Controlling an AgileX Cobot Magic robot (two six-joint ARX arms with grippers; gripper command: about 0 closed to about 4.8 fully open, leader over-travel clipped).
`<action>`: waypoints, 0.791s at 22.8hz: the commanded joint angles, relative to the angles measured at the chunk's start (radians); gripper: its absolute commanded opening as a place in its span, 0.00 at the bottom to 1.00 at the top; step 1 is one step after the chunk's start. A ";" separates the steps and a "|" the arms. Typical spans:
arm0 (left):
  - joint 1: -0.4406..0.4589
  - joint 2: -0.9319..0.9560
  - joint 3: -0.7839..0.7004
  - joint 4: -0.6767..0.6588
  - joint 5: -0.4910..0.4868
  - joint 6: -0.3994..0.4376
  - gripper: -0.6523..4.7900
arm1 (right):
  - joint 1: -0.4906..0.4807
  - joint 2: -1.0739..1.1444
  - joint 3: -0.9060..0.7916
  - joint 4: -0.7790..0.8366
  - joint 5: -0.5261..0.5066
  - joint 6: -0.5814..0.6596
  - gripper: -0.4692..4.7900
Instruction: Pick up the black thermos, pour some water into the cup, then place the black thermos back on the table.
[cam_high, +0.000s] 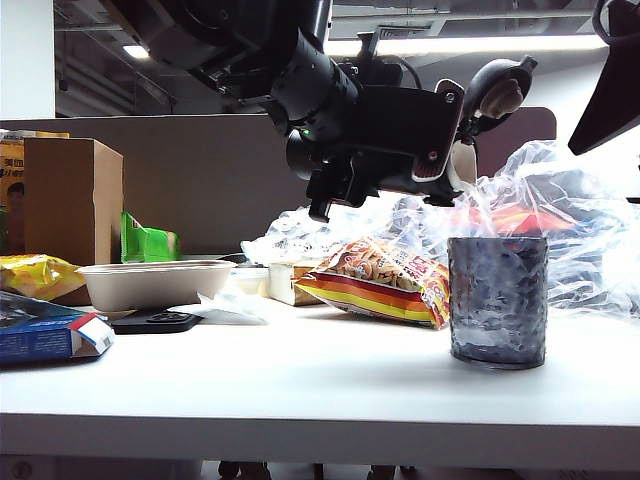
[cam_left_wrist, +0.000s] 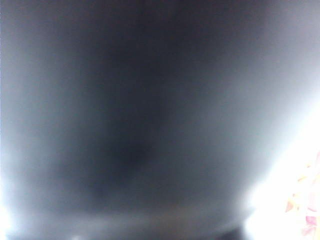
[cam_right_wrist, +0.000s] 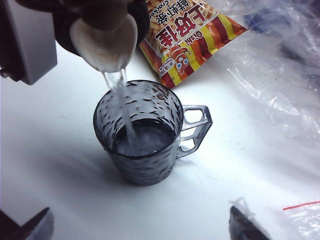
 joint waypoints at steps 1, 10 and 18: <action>-0.001 -0.010 0.013 0.070 0.004 0.004 0.27 | 0.000 -0.002 0.003 -0.002 -0.003 -0.002 1.00; -0.001 -0.010 0.013 0.071 0.004 0.023 0.26 | 0.000 -0.002 0.003 -0.012 -0.003 -0.002 1.00; -0.001 -0.011 0.014 0.115 0.011 0.027 0.27 | 0.000 -0.002 0.003 -0.032 -0.003 -0.002 1.00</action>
